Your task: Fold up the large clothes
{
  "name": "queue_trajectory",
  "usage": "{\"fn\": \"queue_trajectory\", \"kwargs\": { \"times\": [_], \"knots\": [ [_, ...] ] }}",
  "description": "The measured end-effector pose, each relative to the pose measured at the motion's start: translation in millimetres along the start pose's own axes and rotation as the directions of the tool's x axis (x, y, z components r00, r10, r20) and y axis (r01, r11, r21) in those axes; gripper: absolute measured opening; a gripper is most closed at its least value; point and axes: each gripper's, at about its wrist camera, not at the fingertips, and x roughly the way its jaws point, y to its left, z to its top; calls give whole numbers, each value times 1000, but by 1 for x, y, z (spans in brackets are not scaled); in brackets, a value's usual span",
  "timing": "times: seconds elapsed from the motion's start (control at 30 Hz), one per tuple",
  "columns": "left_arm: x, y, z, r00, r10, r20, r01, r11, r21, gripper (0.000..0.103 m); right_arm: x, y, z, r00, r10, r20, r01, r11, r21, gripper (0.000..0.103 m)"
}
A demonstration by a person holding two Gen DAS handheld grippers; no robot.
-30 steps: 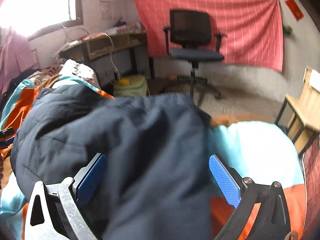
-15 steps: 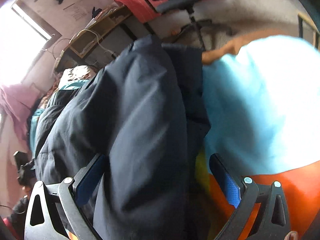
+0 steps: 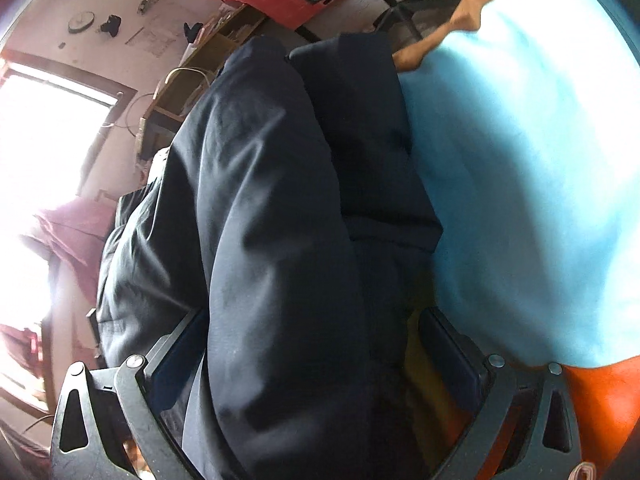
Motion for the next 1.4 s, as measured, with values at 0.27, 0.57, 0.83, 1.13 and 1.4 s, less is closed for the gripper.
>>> {"fn": "queue_trajectory", "kwargs": {
  "times": [0.27,0.57,0.83,1.13,1.4],
  "knots": [
    [-5,6,7,999,-32,-23,33,999,22,102,-7,-9,-6,993,113,-18,-113,994,3,103],
    [-12,7,14,995,-80,-60,83,995,50,102,3,7,-1,982,164,-94,-163,987,10,103],
    [-9,1,11,997,-31,-64,35,998,52,102,13,8,3,987,118,-109,-113,992,49,103],
    [-17,-21,4,1000,5,-22,-3,996,90,93,7,17,-1,997,12,-71,-4,995,105,103],
    [-25,-42,-2,997,68,25,-71,991,110,51,-6,42,-9,997,-60,-40,60,998,-3,86]
  ]
}}
